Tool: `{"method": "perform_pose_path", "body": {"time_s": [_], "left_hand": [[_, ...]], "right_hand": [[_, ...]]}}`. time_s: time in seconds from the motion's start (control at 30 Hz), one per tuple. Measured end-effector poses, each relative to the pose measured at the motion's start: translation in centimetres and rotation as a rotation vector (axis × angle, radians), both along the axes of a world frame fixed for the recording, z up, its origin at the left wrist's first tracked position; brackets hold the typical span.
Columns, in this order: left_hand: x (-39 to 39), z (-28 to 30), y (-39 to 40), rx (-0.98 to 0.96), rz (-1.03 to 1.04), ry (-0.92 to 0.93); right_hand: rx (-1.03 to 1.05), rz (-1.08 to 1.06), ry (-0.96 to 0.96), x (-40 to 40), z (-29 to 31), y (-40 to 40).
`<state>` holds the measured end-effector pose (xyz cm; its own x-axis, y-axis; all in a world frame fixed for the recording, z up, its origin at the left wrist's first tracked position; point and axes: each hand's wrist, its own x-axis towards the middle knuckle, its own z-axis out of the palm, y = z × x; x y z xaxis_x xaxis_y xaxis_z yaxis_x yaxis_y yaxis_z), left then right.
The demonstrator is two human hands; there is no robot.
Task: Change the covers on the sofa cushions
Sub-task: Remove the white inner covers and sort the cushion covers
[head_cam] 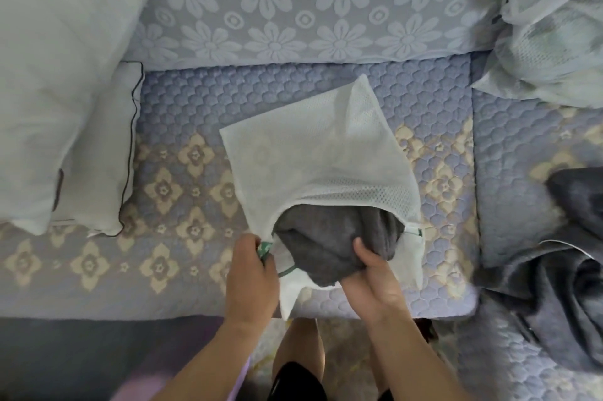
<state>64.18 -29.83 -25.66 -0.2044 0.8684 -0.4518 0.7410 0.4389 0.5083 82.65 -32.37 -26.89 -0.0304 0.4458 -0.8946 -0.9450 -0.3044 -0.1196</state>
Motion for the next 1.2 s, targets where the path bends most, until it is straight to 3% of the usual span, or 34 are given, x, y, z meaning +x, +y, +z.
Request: {"method": "perform_pose_path", "body": {"time_s": [0.13, 0.3, 0.43, 0.6, 0.7, 0.8, 0.87, 0.97, 1.0, 1.13, 1.2], "left_hand": [[0.8, 1.3, -0.7, 0.035, -0.068, -0.077], [-1.3, 0.8, -1.6, -0.022, -0.108, 0.008], [-1.7, 0.9, -2.2, -0.031, -0.244, 0.033], [-1.7, 0.5, -2.1, -0.054, -0.334, 0.065], [-1.3, 0.7, -1.6, -0.087, -0.385, 0.078], [-1.1, 0.3, -1.9, -0.052, -0.47, 0.153], [-0.8, 0.2, -1.8, -0.052, -0.472, 0.183], [0.4, 0.6, -1.6, -0.105, -0.134, 0.039], [0.8, 0.6, -1.3, -0.142, 0.045, -0.05], [2.0, -0.7, 0.3, -0.347, 0.678, -0.286], [2.8, -0.8, 0.9, -0.371, 0.752, -0.279]], "right_hand": [[-0.043, 0.11, 0.004, -1.1, 0.1, 1.4], [0.031, -0.28, -0.026, 1.4, -1.0, 4.8], [-0.039, -0.093, -0.009, 0.7, -0.8, 5.7], [0.102, -0.259, 0.072, 2.5, 0.7, 7.2], [0.104, -0.129, 0.028, 3.1, 1.1, 8.2], [-0.091, -0.057, -0.04, 3.4, 0.2, 6.4], [-0.204, 0.293, -0.339, 4.4, 0.1, 4.2], [-0.565, 0.707, -1.071, 7.9, -0.9, 1.7], [-0.605, 0.775, -1.166, 9.4, -1.7, 1.3], [-0.585, 0.969, -0.95, 12.5, -4.4, 2.2], [-0.511, 0.929, -0.906, 12.4, -5.2, 2.7]]}}
